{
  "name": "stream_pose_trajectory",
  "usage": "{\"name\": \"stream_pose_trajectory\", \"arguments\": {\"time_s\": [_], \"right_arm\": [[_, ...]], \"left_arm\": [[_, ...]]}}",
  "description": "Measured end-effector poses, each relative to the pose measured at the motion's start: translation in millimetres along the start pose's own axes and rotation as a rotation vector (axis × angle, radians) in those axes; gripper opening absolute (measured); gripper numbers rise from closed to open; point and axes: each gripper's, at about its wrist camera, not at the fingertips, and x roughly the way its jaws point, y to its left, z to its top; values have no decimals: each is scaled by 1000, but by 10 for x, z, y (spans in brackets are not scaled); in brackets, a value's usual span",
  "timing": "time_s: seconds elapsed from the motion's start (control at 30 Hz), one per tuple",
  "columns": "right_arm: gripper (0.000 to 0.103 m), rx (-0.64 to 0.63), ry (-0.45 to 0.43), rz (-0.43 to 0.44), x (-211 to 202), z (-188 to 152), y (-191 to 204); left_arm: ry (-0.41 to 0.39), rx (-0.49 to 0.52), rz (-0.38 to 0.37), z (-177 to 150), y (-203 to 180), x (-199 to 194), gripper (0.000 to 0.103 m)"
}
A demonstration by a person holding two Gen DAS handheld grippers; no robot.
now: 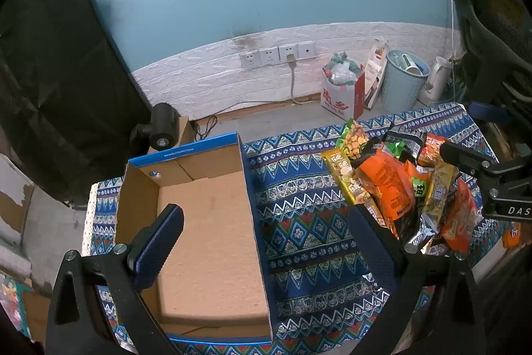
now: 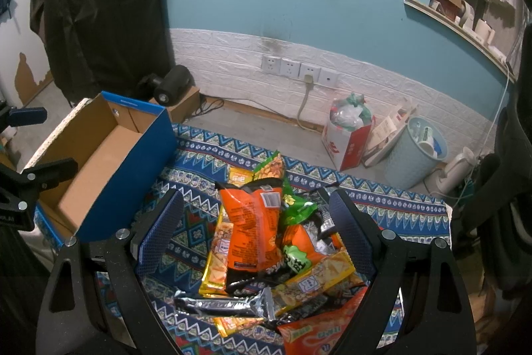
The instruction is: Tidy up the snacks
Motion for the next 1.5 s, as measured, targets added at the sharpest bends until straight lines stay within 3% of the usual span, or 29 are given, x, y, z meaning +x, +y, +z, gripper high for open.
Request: {"name": "stream_pose_trajectory", "arguments": {"time_s": [1.5], "right_arm": [[87, -7, 6, -4, 6, -8, 14]], "left_arm": [[6, 3, -3, -35, -38, -15, 100]]}}
